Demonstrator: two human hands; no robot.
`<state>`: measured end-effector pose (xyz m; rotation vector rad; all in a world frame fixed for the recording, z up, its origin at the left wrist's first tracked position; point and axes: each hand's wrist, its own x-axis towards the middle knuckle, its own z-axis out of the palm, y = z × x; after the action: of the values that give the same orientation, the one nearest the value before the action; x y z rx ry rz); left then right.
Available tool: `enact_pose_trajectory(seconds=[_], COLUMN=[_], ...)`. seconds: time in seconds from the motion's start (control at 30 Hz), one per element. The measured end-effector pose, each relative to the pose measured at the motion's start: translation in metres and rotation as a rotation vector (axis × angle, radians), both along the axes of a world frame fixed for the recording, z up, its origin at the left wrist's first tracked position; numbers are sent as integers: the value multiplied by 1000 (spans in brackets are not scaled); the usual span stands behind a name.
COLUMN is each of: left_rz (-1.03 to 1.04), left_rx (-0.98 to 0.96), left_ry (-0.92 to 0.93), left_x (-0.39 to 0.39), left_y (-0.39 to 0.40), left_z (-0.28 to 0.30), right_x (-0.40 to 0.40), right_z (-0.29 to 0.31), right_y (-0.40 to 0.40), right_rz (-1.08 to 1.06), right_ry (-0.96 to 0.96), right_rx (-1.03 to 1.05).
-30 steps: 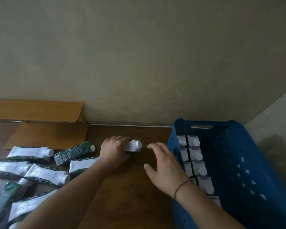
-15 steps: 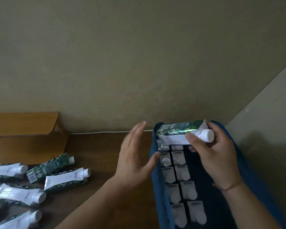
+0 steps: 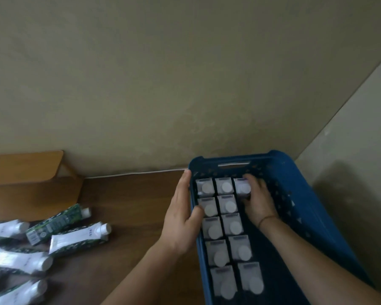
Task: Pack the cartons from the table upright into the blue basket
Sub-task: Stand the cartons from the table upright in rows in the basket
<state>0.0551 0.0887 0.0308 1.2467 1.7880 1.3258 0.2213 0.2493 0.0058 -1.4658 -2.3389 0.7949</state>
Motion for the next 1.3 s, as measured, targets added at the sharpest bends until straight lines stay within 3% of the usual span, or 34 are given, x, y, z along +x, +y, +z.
enact_pose_trajectory(seconds=[0.2, 0.33, 0.5, 0.6, 0.7, 0.8, 0.9, 1.07, 1.13, 1.3], left_rz=[-7, -32, 213, 203, 178, 150, 166, 304, 295, 297], left_rx=[26, 16, -472, -770, -850, -747, -504, 20, 188, 422], left_ry=[-1, 266, 845, 950, 1010, 1072, 1072, 786, 761, 723], left_x=[0, -15, -97, -132, -155, -174, -176, -129, -100, -54], left_y=[-1, -21, -71, -101, -119, -126, -130, -119, -108, -84], left_z=[1, -11, -55, -64, -71, -80, -74, -39, -24, 2], right_x=[4, 2, -8, -32, -63, -88, -105, -122, -125, -99], right_z=[7, 18, 58, 83, 98, 102, 97, 91, 87, 102], right_y=[2, 4, -15, -45, -87, -128, -154, -174, -177, -168], right_rz=[-110, -86, -96, 27, 240, 447, 575, 481, 426, 364], right_ry=[153, 4, -133, 41, 100, 69, -11, -127, -76, 216], right_rx=[-132, -131, 147, 231, 328, 371, 330, -90, -193, -101])
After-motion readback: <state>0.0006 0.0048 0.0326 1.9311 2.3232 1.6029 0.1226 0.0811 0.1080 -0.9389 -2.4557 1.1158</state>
